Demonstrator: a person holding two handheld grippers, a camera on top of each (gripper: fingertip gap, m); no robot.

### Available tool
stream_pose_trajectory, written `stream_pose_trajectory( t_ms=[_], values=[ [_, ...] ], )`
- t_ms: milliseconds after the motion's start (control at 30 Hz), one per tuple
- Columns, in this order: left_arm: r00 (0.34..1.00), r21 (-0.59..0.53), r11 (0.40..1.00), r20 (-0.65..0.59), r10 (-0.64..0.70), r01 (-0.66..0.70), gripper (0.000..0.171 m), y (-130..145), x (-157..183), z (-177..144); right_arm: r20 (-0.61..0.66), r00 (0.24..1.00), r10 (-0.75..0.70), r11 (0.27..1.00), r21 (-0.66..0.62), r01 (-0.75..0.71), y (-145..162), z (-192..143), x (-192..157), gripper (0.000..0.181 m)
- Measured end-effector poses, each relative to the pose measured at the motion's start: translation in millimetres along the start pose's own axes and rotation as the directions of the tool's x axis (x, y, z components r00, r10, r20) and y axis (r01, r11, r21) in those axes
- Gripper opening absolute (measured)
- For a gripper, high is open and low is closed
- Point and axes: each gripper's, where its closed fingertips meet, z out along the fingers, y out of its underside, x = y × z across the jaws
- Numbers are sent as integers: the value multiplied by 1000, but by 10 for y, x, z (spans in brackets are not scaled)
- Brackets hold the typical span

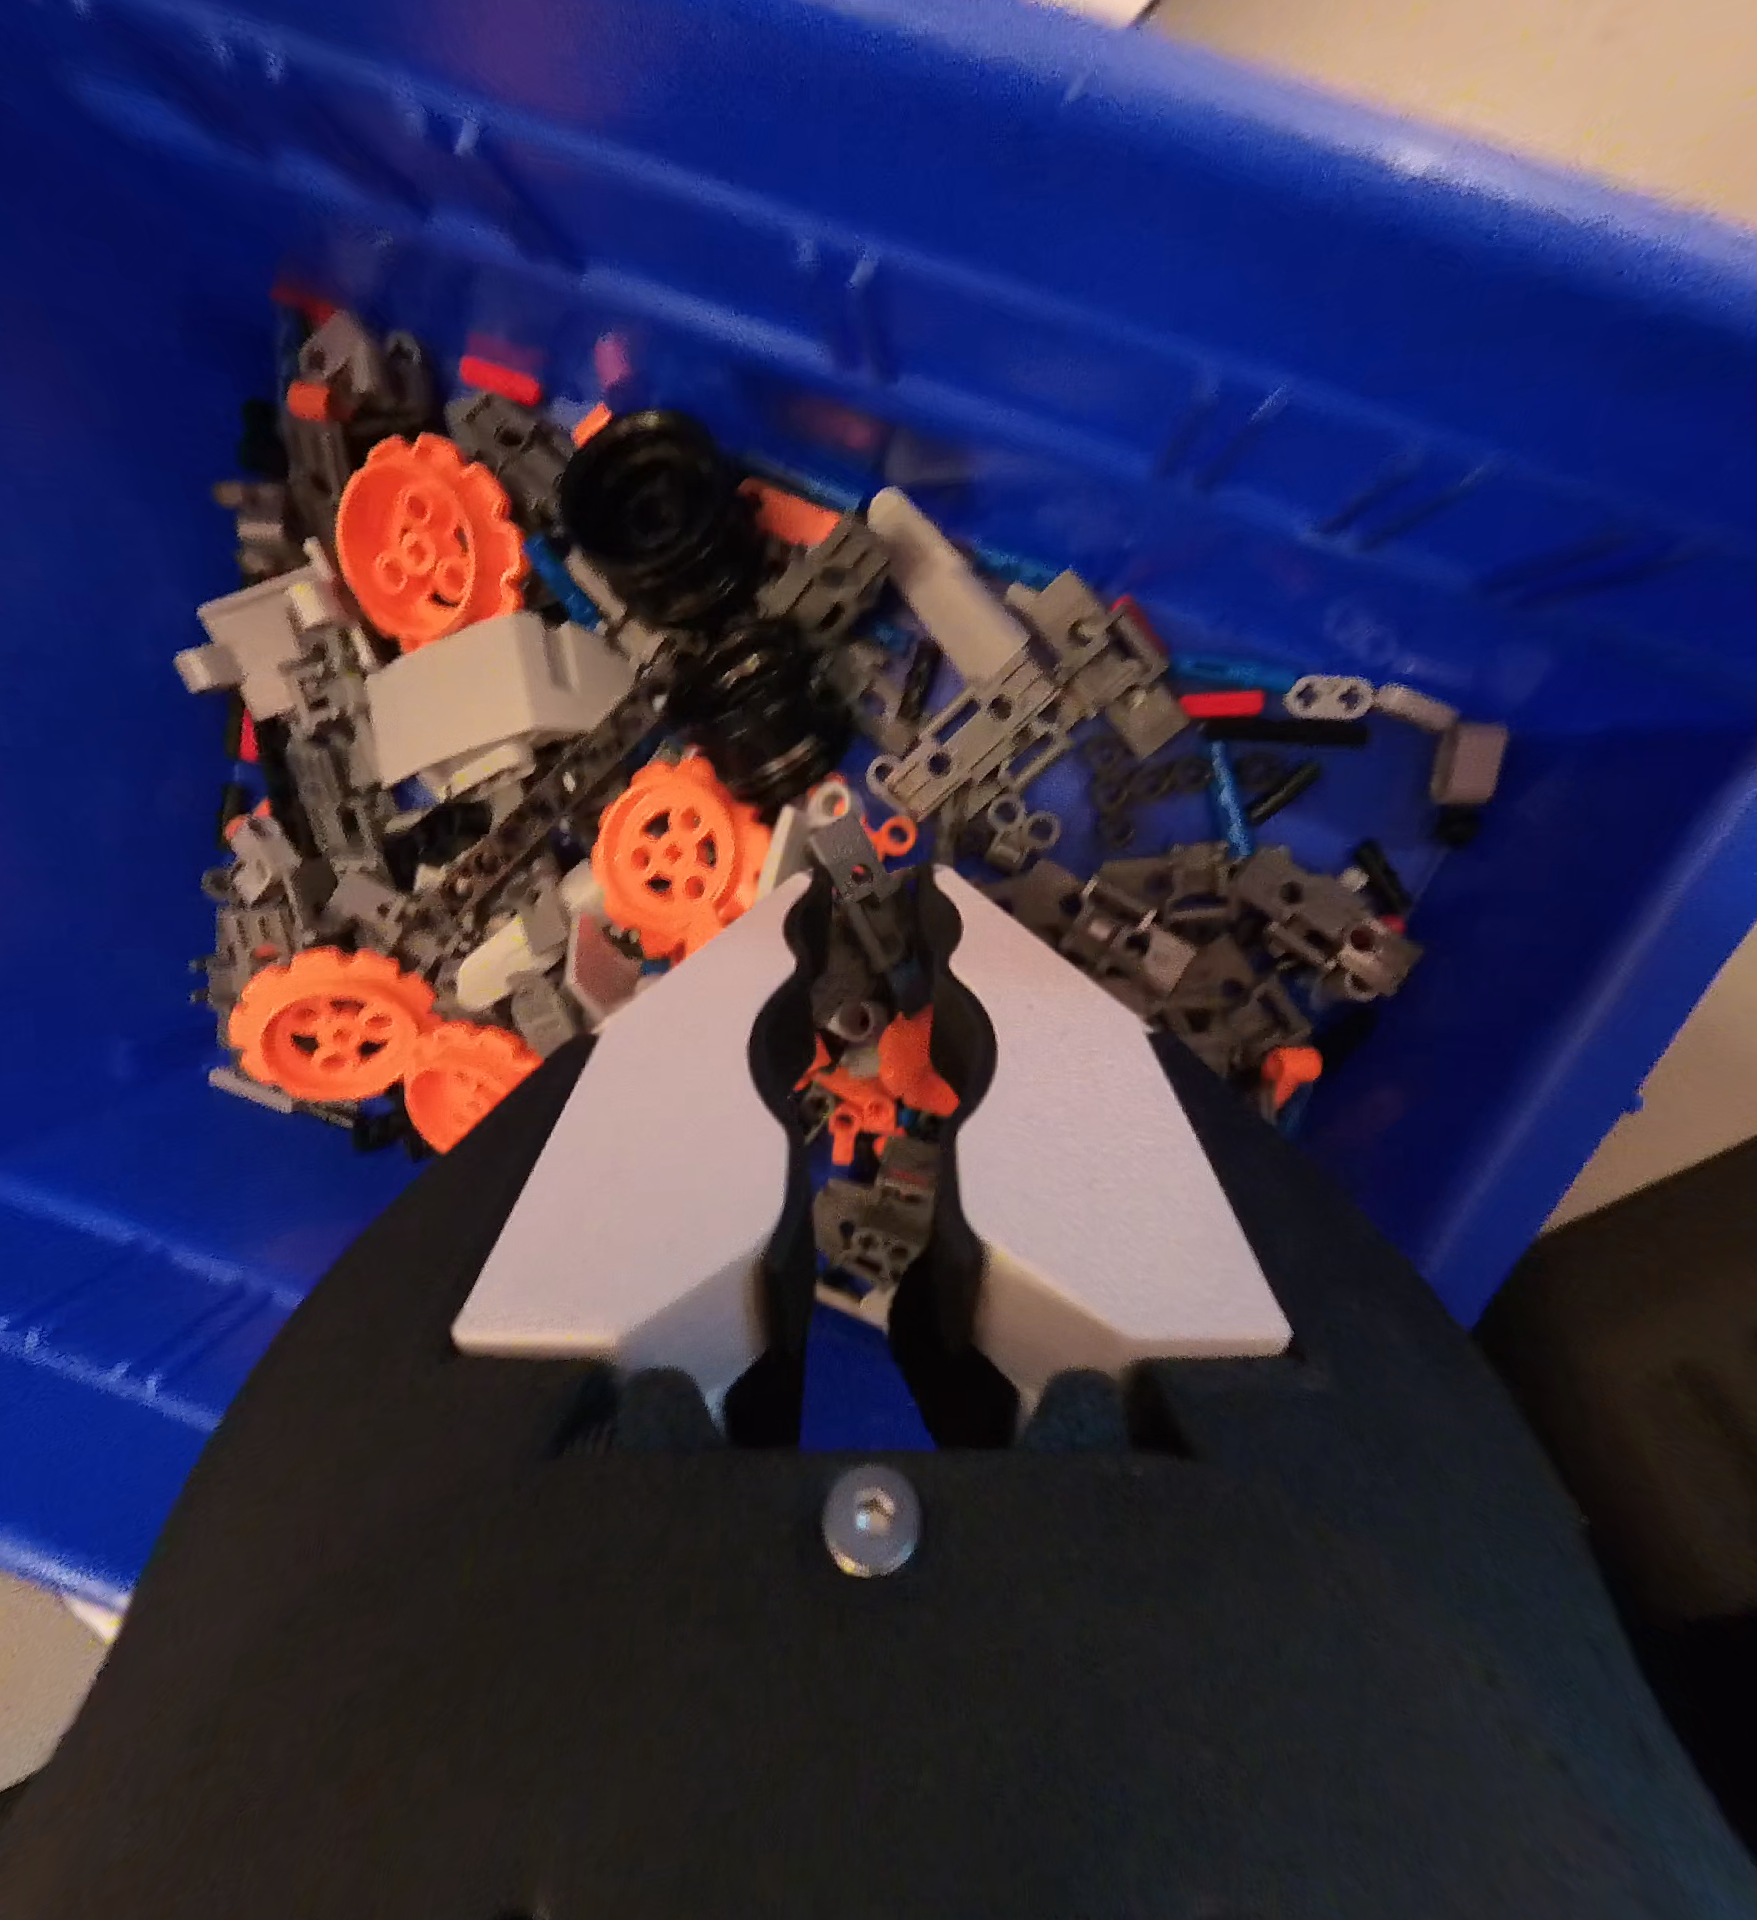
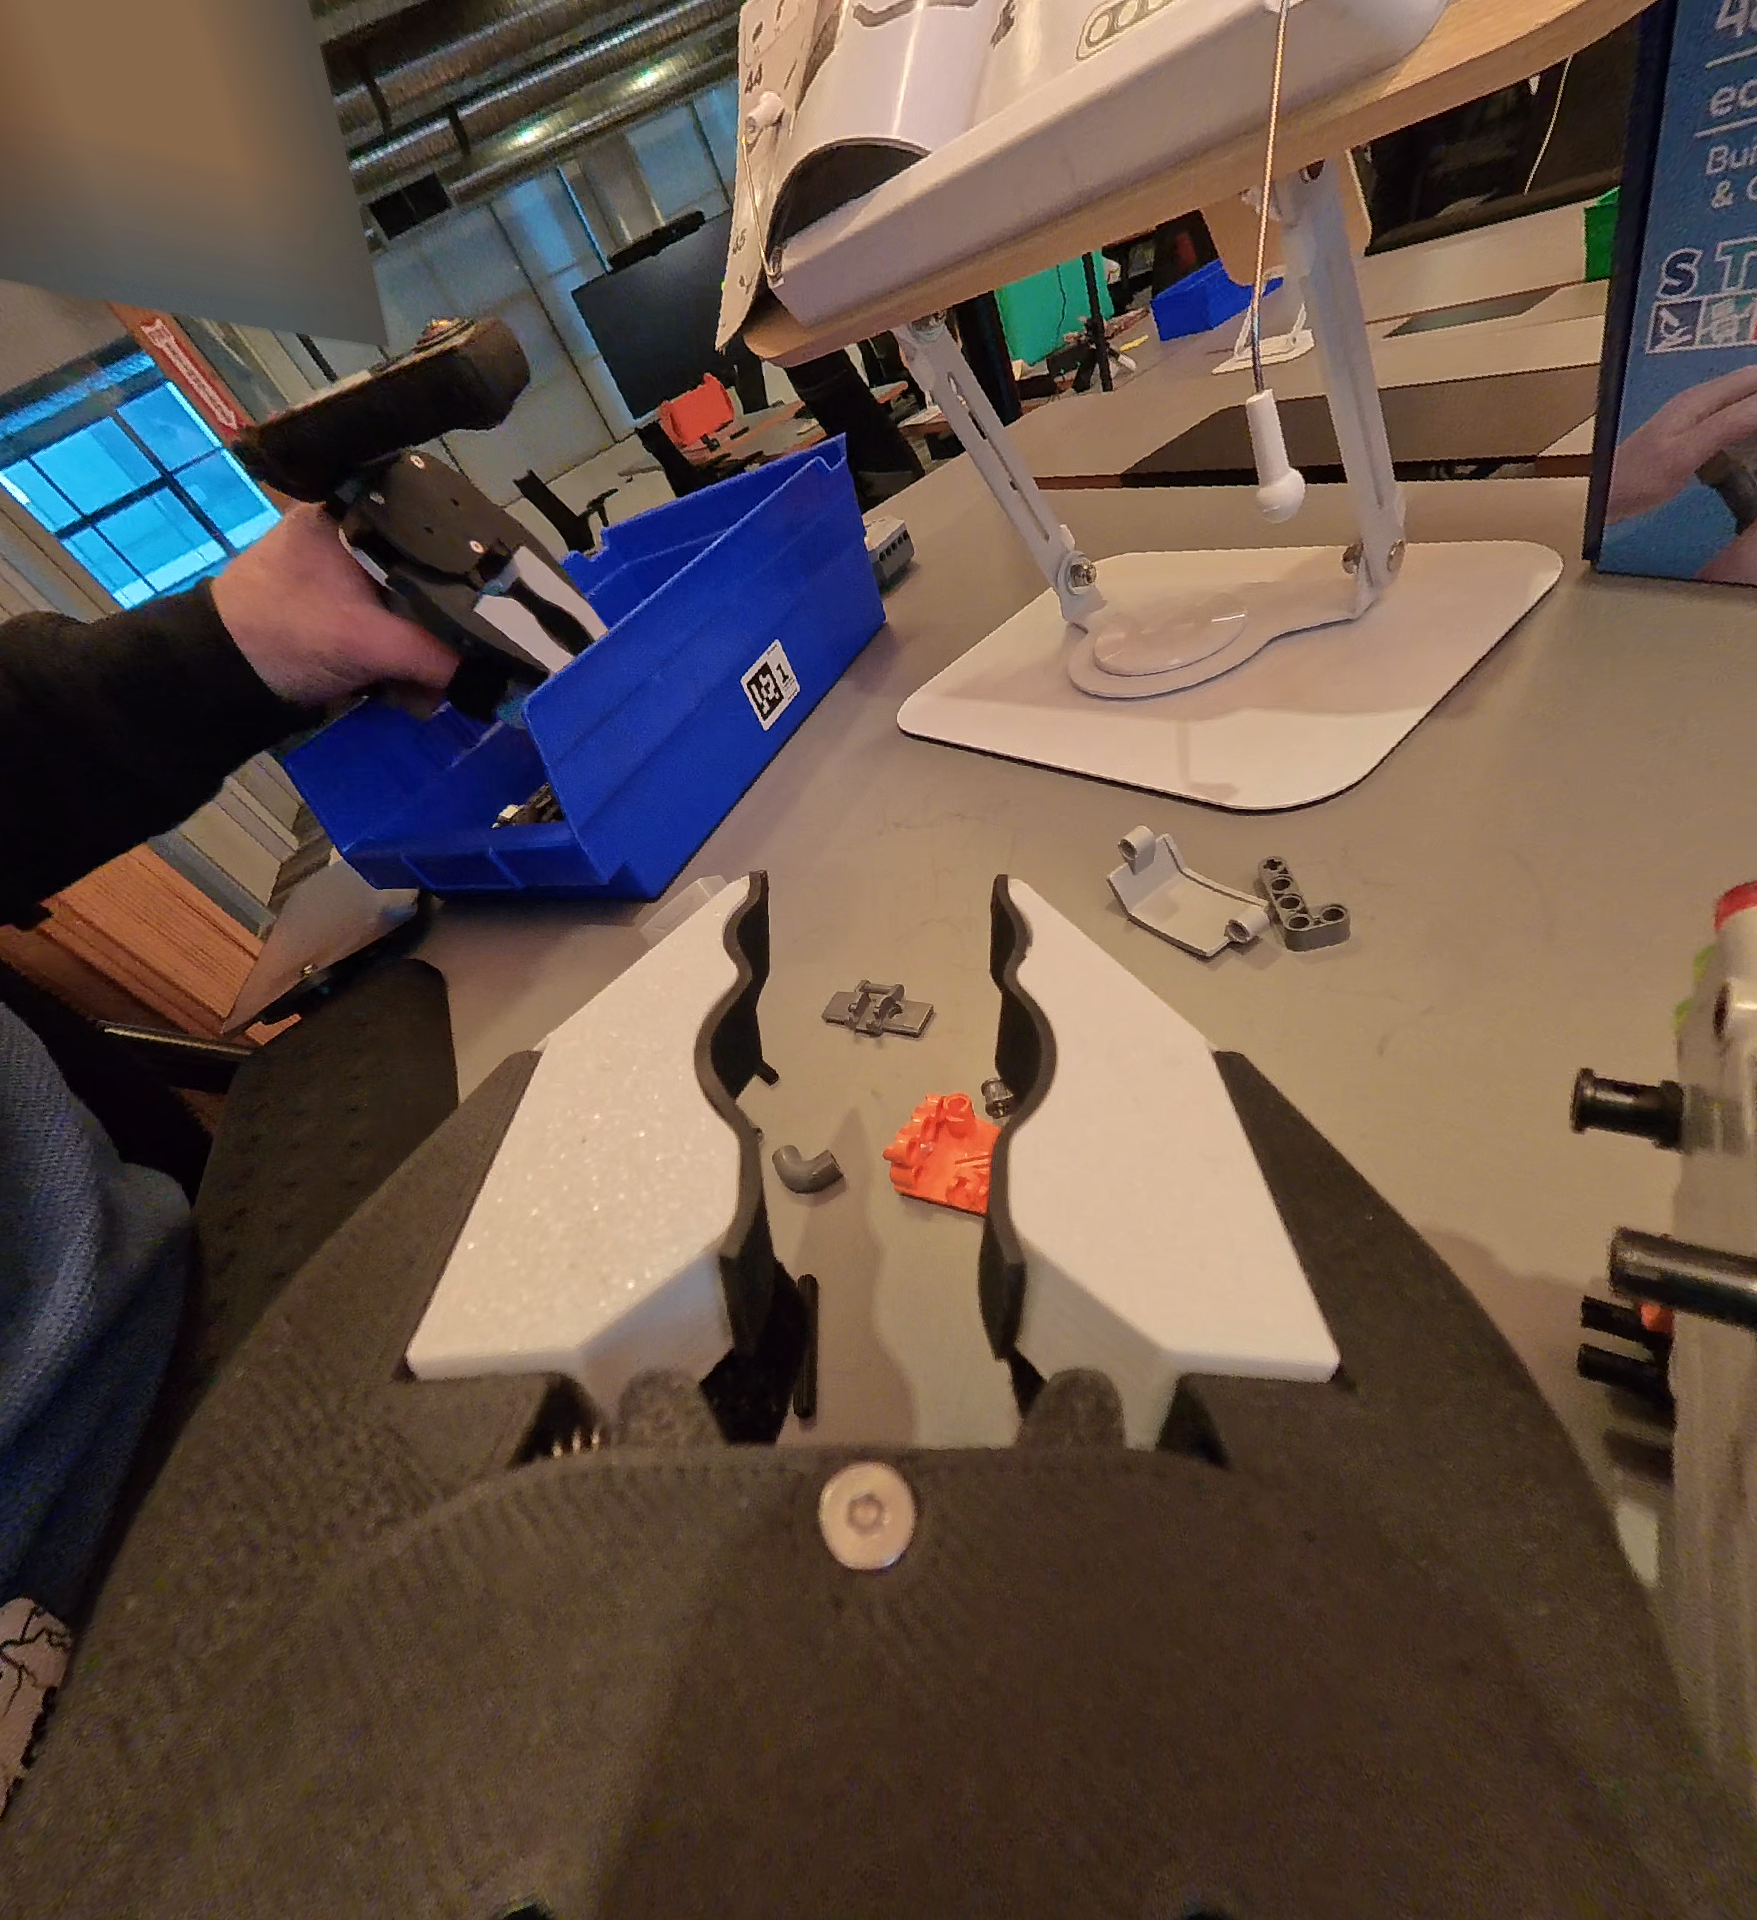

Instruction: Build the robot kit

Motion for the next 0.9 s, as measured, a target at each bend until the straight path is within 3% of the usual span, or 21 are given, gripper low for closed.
stream_pose_trajectory(
  t_ms=[267, 467, 633, 800, 833, 900],
  values=[
    [998, -95, 994, 23, -59, 61, 14, 296, -202, -183, -1, 1000, 2, 1000, 0, -2, 0, -1, 2, 40],
    [1000, -40, 999, 7, -15, 15, 29, 86, -274, -328, -2, 1000, 2, 1000, -1, -2, 1, 0, 4, 40],
    [995, 10, 997, -64, 75, -74, 37, -247, -162, -185, -3, 1000, 0, 1000, -2, 0, 3, 2, 4, 40],
    [990, -114, 989, -115, 83, -96, 38, -182, -141, 147, -4, 1000, -1, 1000, 1, 1, -1, -2, 5, 40],
    [989, -114, 988, -114, 94, -107, 30, -173, -133, 170, -4, 1000, 0, 1000, 1, 0, -2, -3, 5, 40],
    [990, -113, 988, -113, 88, -101, 29, -155, -117, 173, -3, 1000, 1, 1000, 1, -1, -2, -4, 5, 40]
  ],
)
